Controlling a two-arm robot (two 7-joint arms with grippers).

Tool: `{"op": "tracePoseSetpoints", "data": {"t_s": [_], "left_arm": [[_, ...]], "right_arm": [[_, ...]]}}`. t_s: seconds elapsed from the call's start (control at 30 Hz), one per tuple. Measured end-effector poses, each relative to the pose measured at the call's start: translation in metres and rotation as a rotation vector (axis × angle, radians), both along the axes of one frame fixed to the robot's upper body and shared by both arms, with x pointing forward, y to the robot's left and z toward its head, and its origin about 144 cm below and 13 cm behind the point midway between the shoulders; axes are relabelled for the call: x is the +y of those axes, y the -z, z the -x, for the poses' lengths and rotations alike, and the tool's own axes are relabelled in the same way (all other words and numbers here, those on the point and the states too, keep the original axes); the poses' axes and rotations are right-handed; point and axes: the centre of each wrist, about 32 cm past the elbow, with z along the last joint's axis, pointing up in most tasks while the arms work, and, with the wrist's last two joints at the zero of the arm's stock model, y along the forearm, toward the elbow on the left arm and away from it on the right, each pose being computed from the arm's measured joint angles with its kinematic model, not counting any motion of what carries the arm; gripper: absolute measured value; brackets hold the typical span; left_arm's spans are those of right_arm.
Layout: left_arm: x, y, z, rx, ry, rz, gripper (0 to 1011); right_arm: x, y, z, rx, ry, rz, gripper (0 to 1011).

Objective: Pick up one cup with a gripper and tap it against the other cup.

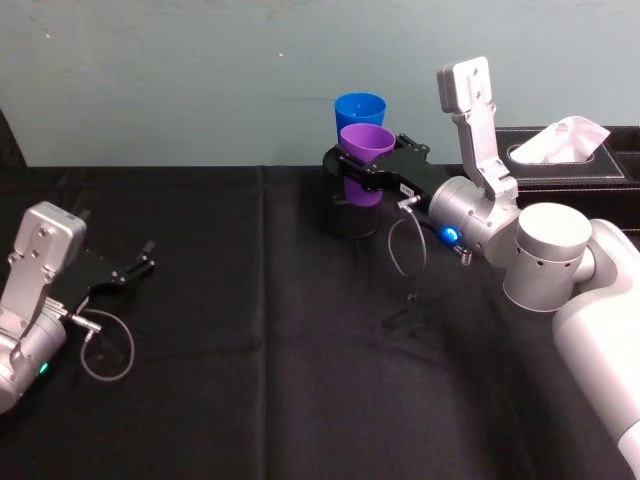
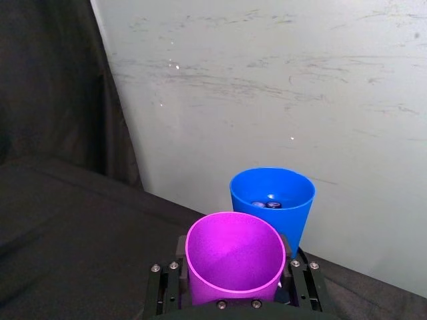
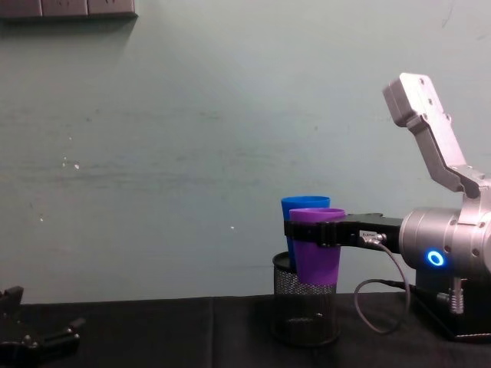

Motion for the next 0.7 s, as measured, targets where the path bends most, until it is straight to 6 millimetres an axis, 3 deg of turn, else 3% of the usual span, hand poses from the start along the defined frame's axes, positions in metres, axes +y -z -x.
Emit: {"op": "tracePoseSetpoints", "data": {"t_s": [0.7], "left_arm": [[0.0, 0.0, 0.0, 0.0, 0.0, 0.0, 1000]], "right_arm": [[0.0, 0.0, 0.0, 0.0, 0.0, 0.0, 743]]}}
